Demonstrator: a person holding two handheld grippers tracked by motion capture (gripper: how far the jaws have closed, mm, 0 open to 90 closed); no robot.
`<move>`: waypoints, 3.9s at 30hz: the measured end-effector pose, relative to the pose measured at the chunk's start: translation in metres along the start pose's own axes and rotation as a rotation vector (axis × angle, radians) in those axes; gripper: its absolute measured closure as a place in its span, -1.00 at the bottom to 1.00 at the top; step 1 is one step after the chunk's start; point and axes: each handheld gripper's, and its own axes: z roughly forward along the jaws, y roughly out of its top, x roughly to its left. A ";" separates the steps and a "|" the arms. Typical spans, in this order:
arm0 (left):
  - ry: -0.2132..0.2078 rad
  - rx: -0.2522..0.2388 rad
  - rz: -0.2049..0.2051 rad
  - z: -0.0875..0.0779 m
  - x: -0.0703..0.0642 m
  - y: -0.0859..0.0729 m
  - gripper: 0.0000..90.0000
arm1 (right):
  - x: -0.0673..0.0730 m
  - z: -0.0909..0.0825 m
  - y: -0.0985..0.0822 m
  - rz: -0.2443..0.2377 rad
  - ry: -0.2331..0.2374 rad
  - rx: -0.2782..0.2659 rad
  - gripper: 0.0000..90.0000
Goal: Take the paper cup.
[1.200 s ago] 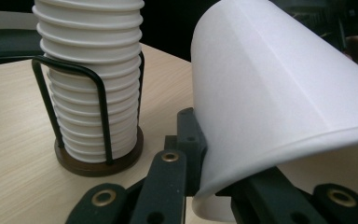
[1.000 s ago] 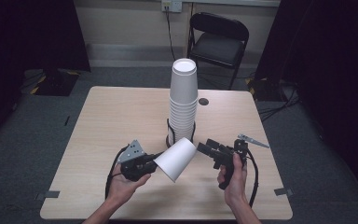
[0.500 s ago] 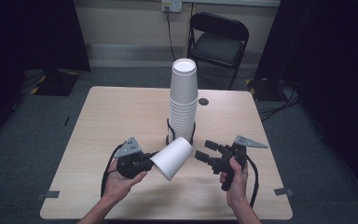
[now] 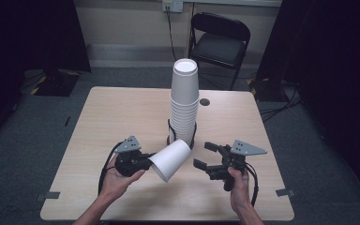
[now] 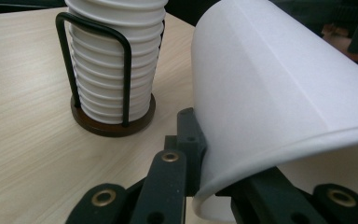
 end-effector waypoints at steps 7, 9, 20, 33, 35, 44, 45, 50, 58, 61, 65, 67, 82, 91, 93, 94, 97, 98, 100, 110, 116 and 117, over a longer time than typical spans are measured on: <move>0.004 0.059 -0.004 0.004 -0.002 0.001 0.91 | 0.005 0.002 0.000 -0.079 0.005 0.056 -0.72; 0.005 0.076 -0.003 0.005 -0.001 0.001 0.91 | 0.007 0.004 0.001 -0.099 0.020 0.066 -0.72; 0.022 0.165 0.011 0.006 0.002 0.005 0.91 | 0.019 0.015 0.000 -0.257 0.025 0.166 -0.72; -0.001 0.257 0.018 0.009 0.003 0.009 0.90 | 0.031 0.022 -0.003 -0.425 0.031 0.219 -0.72; -0.014 0.273 0.010 0.010 0.004 0.010 0.91 | 0.033 0.022 -0.004 -0.455 0.029 0.215 -0.72; -0.032 0.329 0.038 0.017 0.000 0.014 0.91 | 0.040 0.027 -0.007 -0.560 0.021 0.273 -0.70; -0.032 0.335 0.044 0.017 0.000 0.014 0.91 | 0.041 0.027 -0.007 -0.571 0.018 0.282 -0.70; -0.033 0.360 0.037 0.022 0.000 0.018 0.90 | 0.050 0.031 -0.007 -0.654 0.010 0.317 -0.68; -0.036 0.380 0.026 0.027 0.001 0.020 0.90 | 0.059 0.036 -0.011 -0.731 -0.006 0.343 -0.69; -0.043 0.388 0.036 0.026 0.002 0.023 0.90 | 0.063 0.038 -0.013 -0.776 -0.014 0.358 -0.69; -0.058 0.413 0.046 0.024 0.002 0.028 0.90 | 0.066 0.040 -0.014 -0.813 -0.033 0.361 -0.69; -0.066 0.439 0.061 0.024 0.000 0.029 0.90 | 0.069 0.041 -0.015 -0.835 -0.052 0.366 -0.69; -0.089 0.522 0.060 0.027 -0.001 0.032 0.91 | 0.088 0.060 -0.030 -0.978 -0.085 0.411 -0.72; -0.116 0.528 0.025 0.029 -0.005 0.034 0.91 | 0.094 0.069 -0.034 -1.001 -0.107 0.414 -0.82; -0.115 0.531 0.014 0.030 -0.004 0.033 0.91 | 0.093 0.070 -0.036 -0.999 -0.109 0.418 -0.82; -0.115 0.530 0.003 0.031 -0.003 0.032 0.91 | 0.093 0.071 -0.036 -1.004 -0.115 0.422 -0.82; -0.126 0.525 0.003 0.033 -0.004 0.031 0.91 | 0.094 0.073 -0.036 -1.018 -0.116 0.434 -0.82; -0.124 0.529 0.003 0.034 -0.005 0.030 0.91 | 0.094 0.075 -0.037 -1.010 -0.120 0.444 -0.82; -0.126 0.529 0.006 0.036 -0.006 0.029 0.91 | 0.095 0.076 -0.038 -1.002 -0.111 0.453 -0.82; -0.115 0.502 -0.017 0.036 -0.012 0.032 0.91 | 0.099 0.079 -0.037 -1.025 -0.119 0.442 -0.82; -0.116 0.491 -0.026 0.035 -0.013 0.033 0.91 | 0.100 0.080 -0.035 -1.022 -0.128 0.432 -0.83; -0.117 0.492 -0.027 0.035 -0.013 0.033 0.91 | 0.100 0.080 -0.035 -1.031 -0.134 0.434 -0.83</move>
